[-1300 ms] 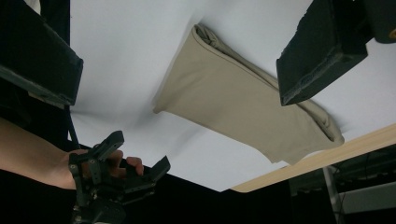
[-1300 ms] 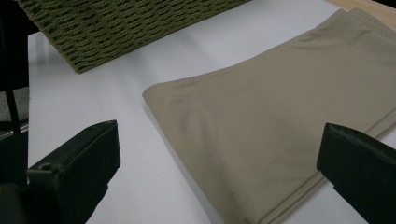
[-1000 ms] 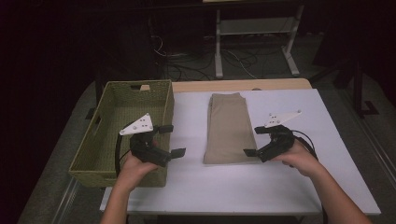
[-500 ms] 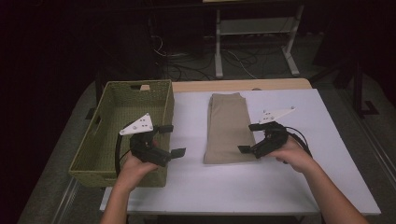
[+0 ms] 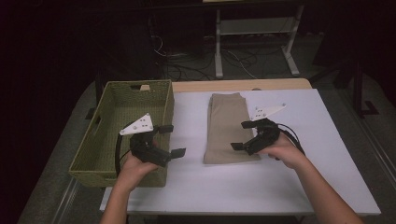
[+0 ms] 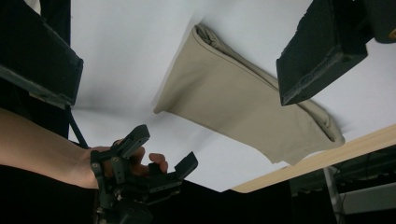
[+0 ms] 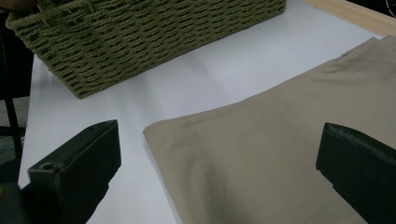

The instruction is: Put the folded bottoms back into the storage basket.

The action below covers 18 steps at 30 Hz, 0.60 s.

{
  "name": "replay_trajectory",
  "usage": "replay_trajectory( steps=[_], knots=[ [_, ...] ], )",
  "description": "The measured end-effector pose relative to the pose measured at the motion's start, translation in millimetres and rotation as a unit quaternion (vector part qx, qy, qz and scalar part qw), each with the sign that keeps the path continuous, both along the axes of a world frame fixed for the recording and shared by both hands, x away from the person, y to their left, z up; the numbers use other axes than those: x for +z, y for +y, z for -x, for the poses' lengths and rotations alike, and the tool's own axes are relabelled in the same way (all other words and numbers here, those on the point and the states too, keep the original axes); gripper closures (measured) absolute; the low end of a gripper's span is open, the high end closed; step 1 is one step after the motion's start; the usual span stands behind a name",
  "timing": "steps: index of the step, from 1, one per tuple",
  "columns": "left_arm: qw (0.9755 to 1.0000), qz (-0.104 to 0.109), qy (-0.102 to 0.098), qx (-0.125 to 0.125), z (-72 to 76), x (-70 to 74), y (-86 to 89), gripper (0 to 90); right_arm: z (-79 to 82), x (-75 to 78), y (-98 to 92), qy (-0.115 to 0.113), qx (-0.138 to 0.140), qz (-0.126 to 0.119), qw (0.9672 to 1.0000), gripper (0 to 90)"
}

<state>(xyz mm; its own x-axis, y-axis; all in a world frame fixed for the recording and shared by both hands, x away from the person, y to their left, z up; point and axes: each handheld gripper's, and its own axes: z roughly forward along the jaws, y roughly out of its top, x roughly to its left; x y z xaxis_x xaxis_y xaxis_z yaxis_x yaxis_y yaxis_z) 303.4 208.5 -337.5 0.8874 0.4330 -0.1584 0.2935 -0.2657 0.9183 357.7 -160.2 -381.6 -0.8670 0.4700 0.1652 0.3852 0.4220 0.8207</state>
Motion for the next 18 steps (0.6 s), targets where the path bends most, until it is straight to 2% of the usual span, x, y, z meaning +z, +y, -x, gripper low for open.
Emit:
replay_trajectory(
  steps=[3,10,12,13,14,18],
  knots=[
    [1.0,0.0,0.0,0.001,0.0,0.0,0.0,0.5,-0.2,-1.1,2.0,0.002,0.001,0.002,1.0,0.0],
    [1.0,0.0,0.002,0.001,-0.4,0.0,0.0,0.5,-1.0,-2.6,-0.1,-0.002,0.007,0.005,1.0,7.5],
    [1.0,0.0,0.002,0.001,-0.5,0.0,0.1,0.5,0.4,-3.8,-1.1,-0.007,0.01,0.005,0.9999,16.7],
    [1.0,0.0,0.002,0.001,-0.5,0.0,0.1,0.5,0.4,-3.8,-1.1,-0.007,0.01,0.005,0.9999,16.7],
    [1.0,0.0,0.002,0.001,-0.5,0.0,0.1,0.5,1.2,-4.7,-1.0,-0.008,0.01,0.012,0.9998,22.0],
    [1.0,0.0,0.003,0.001,-0.5,0.0,0.2,0.5,1.1,-7.3,-1.2,-0.006,0.018,0.014,0.9997,29.5]
  ],
)
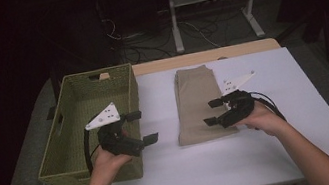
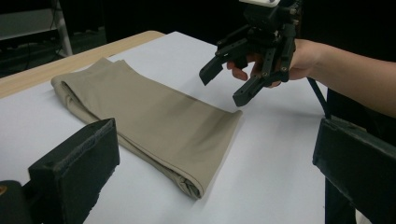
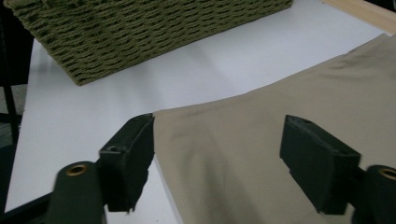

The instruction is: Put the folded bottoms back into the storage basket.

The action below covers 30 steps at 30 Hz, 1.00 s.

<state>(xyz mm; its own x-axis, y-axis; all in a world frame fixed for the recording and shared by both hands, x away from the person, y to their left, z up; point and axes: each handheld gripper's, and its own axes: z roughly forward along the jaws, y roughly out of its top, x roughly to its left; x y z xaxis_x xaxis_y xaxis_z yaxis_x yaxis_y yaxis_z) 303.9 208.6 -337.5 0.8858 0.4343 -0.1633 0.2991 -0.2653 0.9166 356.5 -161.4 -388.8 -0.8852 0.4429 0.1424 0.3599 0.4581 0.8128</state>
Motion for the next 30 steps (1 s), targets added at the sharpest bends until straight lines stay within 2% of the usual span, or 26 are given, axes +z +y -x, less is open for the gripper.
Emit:
replay_trajectory(
  steps=[3,5,10,30],
  knots=[
    [1.0,0.001,0.0,0.0,-0.1,-0.1,0.2,0.5,-0.2,-1.1,0.2,0.003,0.0,0.001,1.0,32.0],
    [1.0,0.001,0.001,-0.001,-0.3,-0.1,0.2,0.5,-0.1,-3.3,0.5,-0.001,-0.005,0.01,0.9999,37.6],
    [1.0,0.001,0.001,-0.002,-0.4,-0.1,0.4,0.5,0.2,-8.4,0.1,0.001,0.001,0.02,0.9998,44.1],
    [1.0,0.002,0.002,-0.002,-0.6,-0.1,0.6,0.5,3.3,-33.3,10.0,0.031,0.04,0.047,0.9976,48.4]
  ],
)
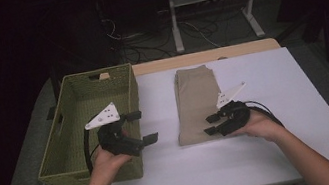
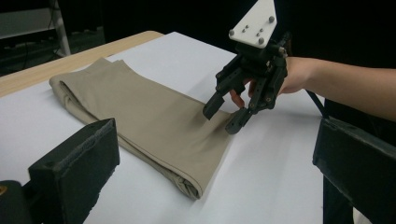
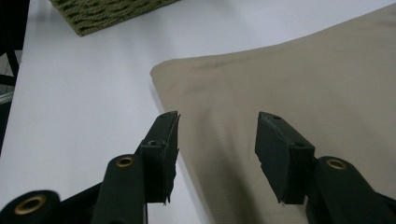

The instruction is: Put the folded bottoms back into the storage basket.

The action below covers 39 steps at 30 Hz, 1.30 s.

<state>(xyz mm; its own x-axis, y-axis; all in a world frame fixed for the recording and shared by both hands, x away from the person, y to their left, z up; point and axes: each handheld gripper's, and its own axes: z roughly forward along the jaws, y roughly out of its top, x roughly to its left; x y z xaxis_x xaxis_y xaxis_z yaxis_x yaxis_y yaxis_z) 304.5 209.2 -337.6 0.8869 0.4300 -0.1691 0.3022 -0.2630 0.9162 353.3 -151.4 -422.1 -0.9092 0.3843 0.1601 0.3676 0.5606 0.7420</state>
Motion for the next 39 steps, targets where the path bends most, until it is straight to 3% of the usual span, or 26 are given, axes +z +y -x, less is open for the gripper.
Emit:
replay_trajectory(
  steps=[7,18,32,39],
  knots=[
    [1.0,0.002,0.002,0.001,-0.2,-0.1,-0.1,0.5,2.3,-7.2,3.6,0.005,0.013,0.01,0.9999,49.1],
    [1.0,0.003,0.004,0.003,-0.4,-0.2,0.2,0.5,4.8,-17.9,10.5,-0.008,0.025,0.045,0.9986,51.9],
    [1.0,0.005,0.006,0.003,-0.7,-0.3,0.5,0.5,10.9,-23.7,16.9,-0.056,0.032,0.08,0.9947,56.5],
    [1.0,0.005,0.007,0.003,-1.0,-0.4,0.6,0.5,12.1,-24.7,17.8,-0.071,0.034,0.087,0.9931,64.1]
  ],
)
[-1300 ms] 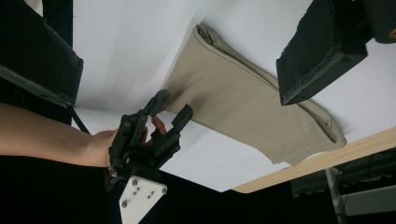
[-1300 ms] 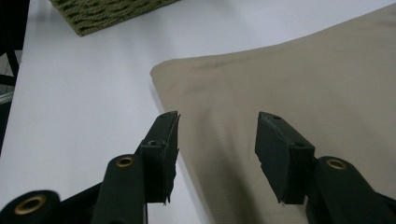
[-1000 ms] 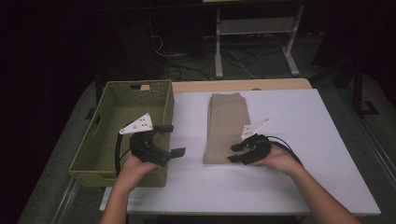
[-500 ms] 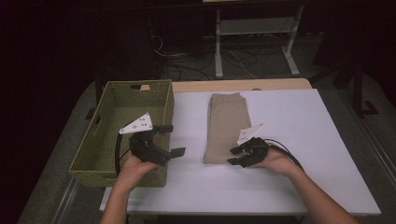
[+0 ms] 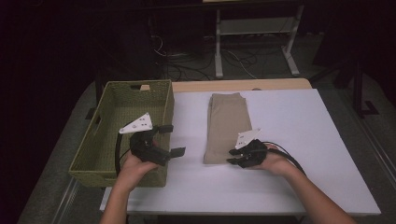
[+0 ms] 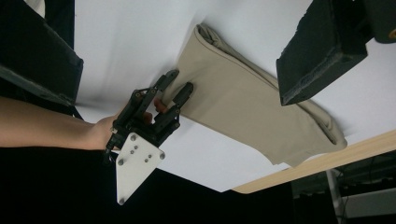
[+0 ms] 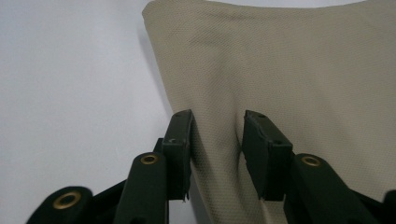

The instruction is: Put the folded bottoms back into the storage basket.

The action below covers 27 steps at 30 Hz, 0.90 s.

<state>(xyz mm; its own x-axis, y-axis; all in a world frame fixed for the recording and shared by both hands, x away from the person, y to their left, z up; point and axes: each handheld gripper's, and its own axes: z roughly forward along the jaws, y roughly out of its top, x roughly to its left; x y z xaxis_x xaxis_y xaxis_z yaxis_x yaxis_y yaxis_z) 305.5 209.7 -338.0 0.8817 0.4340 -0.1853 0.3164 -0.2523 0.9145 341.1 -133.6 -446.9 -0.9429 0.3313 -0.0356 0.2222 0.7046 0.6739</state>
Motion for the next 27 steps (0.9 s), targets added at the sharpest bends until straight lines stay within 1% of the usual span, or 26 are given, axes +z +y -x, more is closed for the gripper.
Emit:
replay_trajectory(
  steps=[2,3,8,9,11,13,17,20,23,27],
  knots=[
    [1.0,0.0,0.0,0.0,-0.1,0.0,0.0,0.5,-0.1,0.1,0.0,0.0,0.0,0.0,1.0,65.3],
    [1.0,-0.001,0.0,-0.001,-0.2,0.0,0.0,0.5,-0.6,-0.1,-0.1,0.0,-0.001,0.0,1.0,68.4],
    [1.0,-0.002,0.002,-0.001,-0.5,0.0,-0.4,0.5,-1.8,-0.7,-0.1,-0.003,-0.001,-0.001,1.0,76.3],
    [1.0,-0.002,0.002,-0.001,-0.6,-0.1,-0.4,0.5,-2.8,-1.0,-0.7,-0.002,-0.001,-0.003,1.0,77.5],
    [1.0,-0.002,0.002,0.0,-0.5,0.0,-0.4,0.5,-4.4,-1.4,-2.0,0.008,-0.004,-0.01,0.9999,79.0],
    [1.0,-0.001,0.002,0.0,-0.4,-0.1,-0.2,0.5,-5.8,-1.6,-2.9,0.012,-0.003,-0.014,0.9998,79.9],
    [1.0,0.001,0.003,0.0,-0.7,-0.1,0.3,0.5,-6.0,0.1,-2.0,0.012,-0.002,-0.01,0.9999,81.0],
    [1.0,0.002,0.003,-0.001,-0.7,-0.1,0.5,0.5,-8.1,0.3,-3.4,0.023,-0.005,-0.016,0.9996,81.3],
    [1.0,0.003,0.003,-0.002,-0.7,-0.1,0.7,0.5,-8.6,1.2,-4.2,0.026,-0.006,-0.021,0.9994,81.5],
    [1.0,0.003,0.002,-0.001,-0.7,-0.1,0.7,0.5,-6.9,2.9,-4.0,0.026,-0.004,-0.021,0.9994,81.5]
  ],
)
